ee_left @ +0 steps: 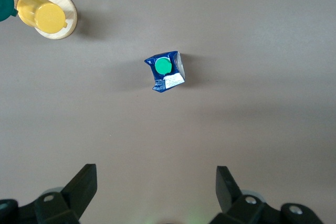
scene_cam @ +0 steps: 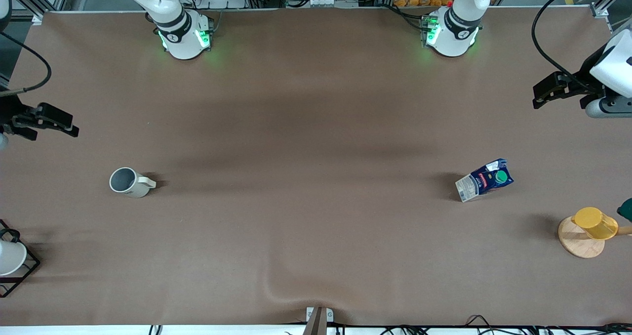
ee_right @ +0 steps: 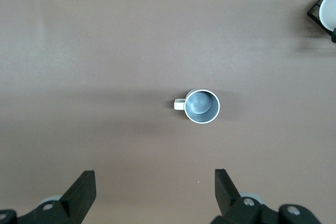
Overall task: Place milk next to cup
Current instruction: 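Reach the left gripper to the milk carton while the right gripper reaches the mug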
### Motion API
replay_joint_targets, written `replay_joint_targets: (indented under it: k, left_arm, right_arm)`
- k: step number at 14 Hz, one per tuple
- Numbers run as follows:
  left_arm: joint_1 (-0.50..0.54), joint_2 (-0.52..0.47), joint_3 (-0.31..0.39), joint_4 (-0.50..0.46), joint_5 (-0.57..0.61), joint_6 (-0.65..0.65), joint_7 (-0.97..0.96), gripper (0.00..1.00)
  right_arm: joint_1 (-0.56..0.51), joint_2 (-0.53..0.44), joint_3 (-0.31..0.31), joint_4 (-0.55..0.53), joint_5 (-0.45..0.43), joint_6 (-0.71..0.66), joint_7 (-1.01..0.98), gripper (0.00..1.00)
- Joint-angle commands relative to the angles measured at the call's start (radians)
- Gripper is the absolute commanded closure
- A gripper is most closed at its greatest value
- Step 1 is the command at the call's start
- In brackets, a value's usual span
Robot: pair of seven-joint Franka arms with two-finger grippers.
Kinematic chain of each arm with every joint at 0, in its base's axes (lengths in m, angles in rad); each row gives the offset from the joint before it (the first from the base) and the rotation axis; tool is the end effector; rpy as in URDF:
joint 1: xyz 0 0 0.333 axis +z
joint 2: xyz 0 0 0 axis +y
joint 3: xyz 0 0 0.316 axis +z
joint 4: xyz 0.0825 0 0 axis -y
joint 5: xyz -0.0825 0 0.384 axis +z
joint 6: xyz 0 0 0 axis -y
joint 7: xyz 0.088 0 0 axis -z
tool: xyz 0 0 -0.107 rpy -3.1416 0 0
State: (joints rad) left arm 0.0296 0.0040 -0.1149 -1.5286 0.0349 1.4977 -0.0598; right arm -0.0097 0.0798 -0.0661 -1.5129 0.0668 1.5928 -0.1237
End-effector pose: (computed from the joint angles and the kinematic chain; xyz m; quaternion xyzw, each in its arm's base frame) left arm 0.5469 -0.0427 0.6358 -0.9996 0.0118 0.0161 0.0184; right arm 0.5801 -0.0354 0.6088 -0.9993 -0.0233 -0.0032 0.0306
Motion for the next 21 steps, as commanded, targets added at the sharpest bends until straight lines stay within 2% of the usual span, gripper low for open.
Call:
replay_joint_targets:
  k: [1,6,10,12,15,17,21]
  left_arm:
    - [0.006,0.008,-0.006,0.028,-0.012,-0.025,0.015,0.00]
    - [0.015,0.034,0.004,0.027,-0.013,-0.025,0.018,0.00]
    - [0.019,0.112,0.006,0.019,0.003,-0.011,0.000,0.00]
    - [0.059,0.143,0.004,0.002,-0.015,0.064,-0.024,0.00]
    - [0.064,0.209,0.006,-0.019,-0.026,0.153,-0.050,0.00]
    - [0.081,0.235,0.004,-0.065,-0.039,0.225,-0.092,0.00]
    - [0.078,0.283,0.004,-0.140,-0.061,0.367,-0.143,0.00]
  right_arm:
    - [-0.004,-0.054,0.000,-0.041,-0.022,0.004,-0.010,0.00]
    - [-0.016,-0.052,-0.003,-0.046,-0.021,0.013,-0.045,0.00]
    - [-0.019,-0.049,-0.004,-0.046,-0.021,0.010,-0.045,0.00]
    - [-0.036,-0.045,-0.004,-0.046,-0.021,0.006,-0.045,0.00]
    - [-0.035,-0.025,-0.004,-0.041,-0.031,0.006,-0.042,0.00]
    - [-0.029,-0.014,-0.001,-0.040,-0.065,0.007,-0.042,0.00]
    - [-0.052,0.040,-0.003,-0.035,-0.061,0.004,-0.040,0.00]
